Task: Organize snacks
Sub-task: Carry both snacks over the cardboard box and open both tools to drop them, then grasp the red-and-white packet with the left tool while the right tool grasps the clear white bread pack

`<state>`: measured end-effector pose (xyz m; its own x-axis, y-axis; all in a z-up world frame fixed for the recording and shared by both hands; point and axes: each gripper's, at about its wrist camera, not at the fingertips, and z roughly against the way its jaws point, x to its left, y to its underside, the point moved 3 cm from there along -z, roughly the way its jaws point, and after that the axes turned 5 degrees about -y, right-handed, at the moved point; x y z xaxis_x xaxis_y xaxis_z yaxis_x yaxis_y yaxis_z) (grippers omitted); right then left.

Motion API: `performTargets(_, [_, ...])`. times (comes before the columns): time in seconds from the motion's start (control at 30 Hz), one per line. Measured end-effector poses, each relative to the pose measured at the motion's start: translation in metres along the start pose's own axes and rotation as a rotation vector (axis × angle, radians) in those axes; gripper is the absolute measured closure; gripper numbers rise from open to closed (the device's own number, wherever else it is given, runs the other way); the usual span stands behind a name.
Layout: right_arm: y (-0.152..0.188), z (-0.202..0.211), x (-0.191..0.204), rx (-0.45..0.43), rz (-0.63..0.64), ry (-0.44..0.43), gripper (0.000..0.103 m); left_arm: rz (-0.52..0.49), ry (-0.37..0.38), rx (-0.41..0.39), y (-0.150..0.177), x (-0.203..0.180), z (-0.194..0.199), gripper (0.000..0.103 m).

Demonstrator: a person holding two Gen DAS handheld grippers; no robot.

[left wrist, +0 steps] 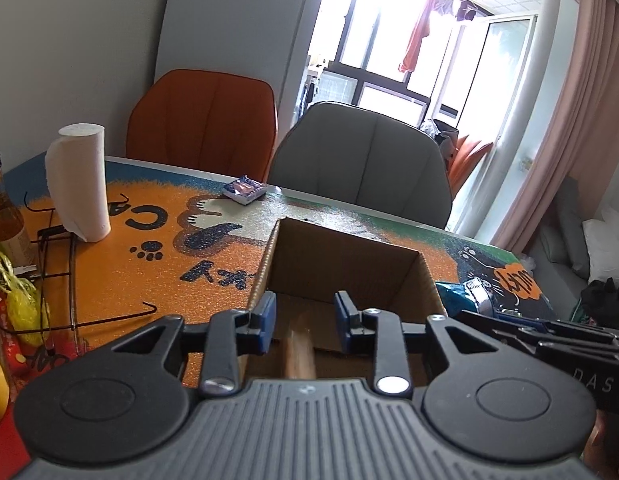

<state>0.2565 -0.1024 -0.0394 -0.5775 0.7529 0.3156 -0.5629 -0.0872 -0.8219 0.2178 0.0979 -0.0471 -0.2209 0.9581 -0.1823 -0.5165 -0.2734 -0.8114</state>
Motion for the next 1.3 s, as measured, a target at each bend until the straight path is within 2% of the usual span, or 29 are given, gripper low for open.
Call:
performTargets(0.1, [0.0, 0.0, 0.0, 0.001, 0.001, -0.001, 0.071, 0.022, 0.002, 0.001, -0.001, 0.005, 0.002, 0.059])
performTargets(0.27, [-0.002, -0.007, 0.0, 0.008, -0.023, -0.012, 0.071, 0.035, -0.022, -0.001, 0.001, 0.013, 0.009, 0.048])
performTargets(0.4, [-0.003, -0.007, 0.003, 0.008, -0.026, -0.03, 0.054, 0.043, -0.039, -0.009, 0.002, 0.017, 0.014, 0.034])
performTargets(0.5, [-0.004, -0.003, 0.003, 0.0, -0.023, -0.021, 0.05, 0.046, -0.045, -0.007, 0.002, 0.019, 0.017, 0.02])
performTargets(0.57, [-0.004, 0.001, -0.001, 0.001, -0.037, -0.015, 0.05, 0.053, -0.044, 0.002, 0.003, 0.018, 0.018, 0.015])
performTargets(0.73, [-0.002, 0.015, -0.015, -0.01, -0.064, 0.018, 0.047, 0.068, -0.054, 0.03, 0.004, 0.01, 0.019, 0.011])
performTargets(0.83, [-0.001, 0.028, -0.026, -0.024, -0.079, 0.044, 0.039, 0.076, -0.04, 0.04, 0.007, 0.005, 0.019, 0.009])
performTargets(0.97, [0.0, 0.045, -0.042, -0.039, -0.103, 0.076, 0.021, 0.073, -0.028, 0.036, 0.009, -0.007, 0.023, 0.0])
performTargets(1.1, [0.004, 0.061, -0.057, -0.05, -0.116, 0.108, 0.01, 0.058, -0.002, 0.044, 0.012, -0.022, 0.026, 0.0])
performTargets(1.3, [0.014, 0.081, -0.082, -0.047, -0.166, 0.15, 0.005, 0.012, 0.059, 0.067, 0.021, -0.05, 0.028, 0.0])
